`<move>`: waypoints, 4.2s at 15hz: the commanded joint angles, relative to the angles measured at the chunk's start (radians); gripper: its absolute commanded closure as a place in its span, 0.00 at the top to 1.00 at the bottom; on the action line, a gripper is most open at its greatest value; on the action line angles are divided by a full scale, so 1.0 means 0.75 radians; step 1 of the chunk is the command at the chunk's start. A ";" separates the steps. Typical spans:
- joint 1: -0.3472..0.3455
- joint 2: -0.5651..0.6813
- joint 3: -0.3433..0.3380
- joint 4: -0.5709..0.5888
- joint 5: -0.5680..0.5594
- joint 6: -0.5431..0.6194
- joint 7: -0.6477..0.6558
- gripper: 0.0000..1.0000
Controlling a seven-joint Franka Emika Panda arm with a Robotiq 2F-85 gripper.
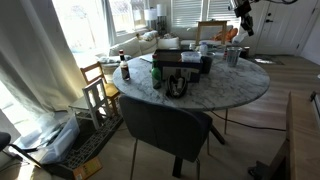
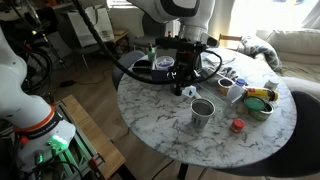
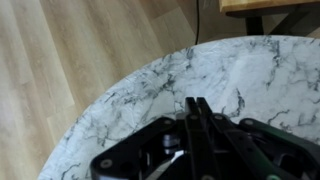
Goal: Use the clear measuring cup to scoop some contents from the silver cup on the left and place them in the silver cup on the right.
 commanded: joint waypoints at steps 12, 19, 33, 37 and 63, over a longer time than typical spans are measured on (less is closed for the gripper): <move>-0.233 0.297 0.010 0.329 0.535 -0.013 -0.295 0.01; -0.332 0.374 0.056 0.420 0.685 -0.073 -0.393 0.01; -0.524 0.420 0.091 0.485 0.881 -0.265 -0.584 0.01; -0.518 0.428 0.103 0.503 0.862 -0.274 -0.578 0.01; 0.345 0.098 -0.007 -0.285 -0.274 0.114 1.283 0.01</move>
